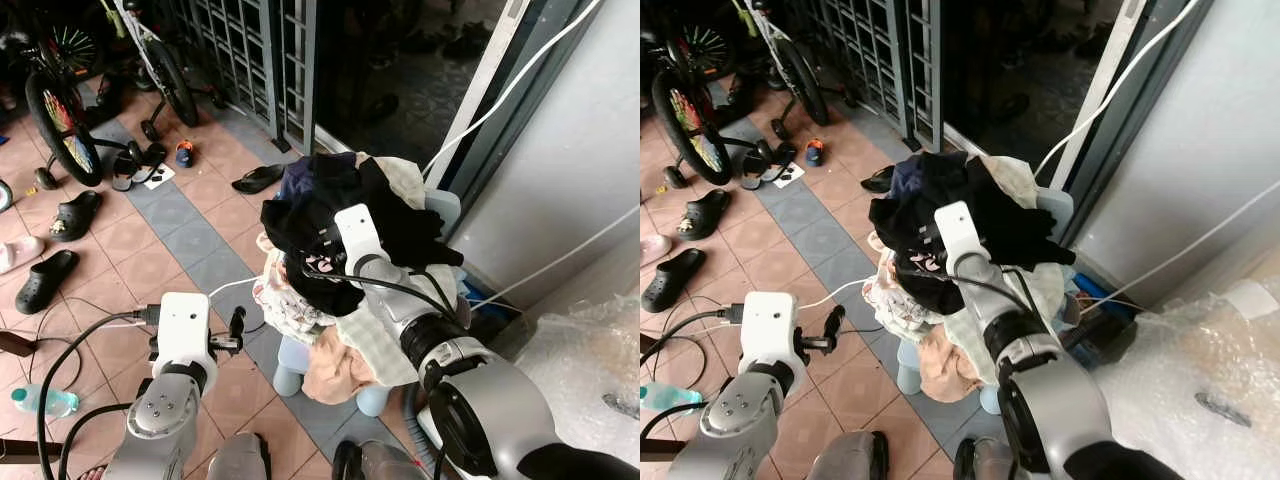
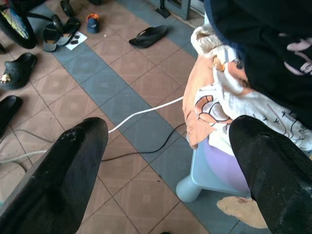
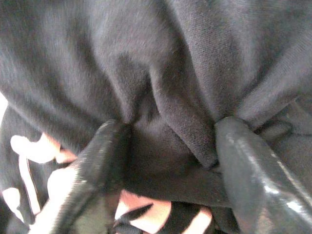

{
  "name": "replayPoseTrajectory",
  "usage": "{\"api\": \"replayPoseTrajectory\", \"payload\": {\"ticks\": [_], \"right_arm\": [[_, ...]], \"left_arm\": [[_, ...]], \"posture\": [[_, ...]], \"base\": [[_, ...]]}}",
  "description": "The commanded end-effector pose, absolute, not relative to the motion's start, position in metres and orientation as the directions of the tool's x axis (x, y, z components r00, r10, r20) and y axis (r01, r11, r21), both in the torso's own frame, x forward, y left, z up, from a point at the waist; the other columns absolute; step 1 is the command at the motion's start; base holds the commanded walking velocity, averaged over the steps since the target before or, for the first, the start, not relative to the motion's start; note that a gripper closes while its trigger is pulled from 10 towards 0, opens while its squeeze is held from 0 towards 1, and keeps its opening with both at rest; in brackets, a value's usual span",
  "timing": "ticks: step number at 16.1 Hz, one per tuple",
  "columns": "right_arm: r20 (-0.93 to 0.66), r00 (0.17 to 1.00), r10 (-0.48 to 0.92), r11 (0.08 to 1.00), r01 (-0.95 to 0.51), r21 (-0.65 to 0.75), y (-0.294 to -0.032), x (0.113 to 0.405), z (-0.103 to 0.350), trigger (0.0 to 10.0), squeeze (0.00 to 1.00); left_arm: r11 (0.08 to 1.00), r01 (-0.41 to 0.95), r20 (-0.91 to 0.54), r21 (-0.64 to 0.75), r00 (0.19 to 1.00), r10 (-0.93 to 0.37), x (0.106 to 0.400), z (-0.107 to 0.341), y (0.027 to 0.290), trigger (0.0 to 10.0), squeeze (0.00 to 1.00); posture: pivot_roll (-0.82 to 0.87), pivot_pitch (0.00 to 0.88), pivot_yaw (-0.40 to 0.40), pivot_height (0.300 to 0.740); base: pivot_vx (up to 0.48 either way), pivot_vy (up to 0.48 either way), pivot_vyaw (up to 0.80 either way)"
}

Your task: Clothes washing

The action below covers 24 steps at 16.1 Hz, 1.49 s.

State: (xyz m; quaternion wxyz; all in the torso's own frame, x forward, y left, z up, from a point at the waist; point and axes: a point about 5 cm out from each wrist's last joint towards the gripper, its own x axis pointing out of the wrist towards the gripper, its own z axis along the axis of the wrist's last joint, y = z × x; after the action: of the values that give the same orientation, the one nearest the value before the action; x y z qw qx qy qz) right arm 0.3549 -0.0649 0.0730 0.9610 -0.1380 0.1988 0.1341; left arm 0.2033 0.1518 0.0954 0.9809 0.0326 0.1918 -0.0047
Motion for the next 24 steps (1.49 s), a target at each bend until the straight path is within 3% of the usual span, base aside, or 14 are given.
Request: {"api": "replayPoseTrajectory", "payload": {"ticks": [1, 21, 22, 23, 24], "right_arm": [[-0.509, 0.844, 0.166, 0.923, -0.315, -0.221, -0.074, 0.342, 0.049, 0.0, 0.0], [-0.527, 0.825, 0.205, 0.907, -0.362, -0.216, -0.07, 0.334, 0.04, 0.0, 0.0], [-0.293, 0.894, 0.338, 0.933, -0.359, -0.019, -0.072, 0.341, 0.08, 0.0, 0.0], [0.089, 0.891, 0.445, 0.887, -0.453, 0.095, -0.091, 0.322, 0.145, 0.0, 0.0], [0.179, 0.867, 0.464, 0.874, -0.481, 0.063, -0.097, 0.311, 0.161, 0.0, 0.0]], "left_arm": [[0.997, 0.032, -0.379, 0.073, 0.925, -0.002, 0.202, 0.097, 0.151, 10.0, 0.0], [0.997, 0.035, -0.383, 0.071, 0.924, -0.005, 0.206, 0.097, 0.148, 10.0, 0.0], [0.995, 0.049, -0.361, 0.087, 0.933, -0.014, 0.223, 0.094, 0.146, 10.0, 0.0], [0.992, 0.065, -0.333, 0.109, 0.943, -0.025, 0.243, 0.093, 0.142, 10.0, 0.0], [0.991, 0.072, -0.326, 0.114, 0.945, -0.031, 0.247, 0.093, 0.141, 10.0, 0.0]], "posture": [[0.15, 0.181, -0.038, 0.74], [0.15, 0.175, -0.044, 0.74], [0.0, 0.011, 0.022, 0.74], [0.0, 0.007, 0.029, 0.74], [-0.01, 0.005, 0.032, 0.74]], "base": [[0.0, 0.0, 0.0], [0.0, 0.0, 0.0], [0.0, 0.0, 0.0], [0.0, 0.0, 0.0], [0.0, 0.0, 0.0]]}}
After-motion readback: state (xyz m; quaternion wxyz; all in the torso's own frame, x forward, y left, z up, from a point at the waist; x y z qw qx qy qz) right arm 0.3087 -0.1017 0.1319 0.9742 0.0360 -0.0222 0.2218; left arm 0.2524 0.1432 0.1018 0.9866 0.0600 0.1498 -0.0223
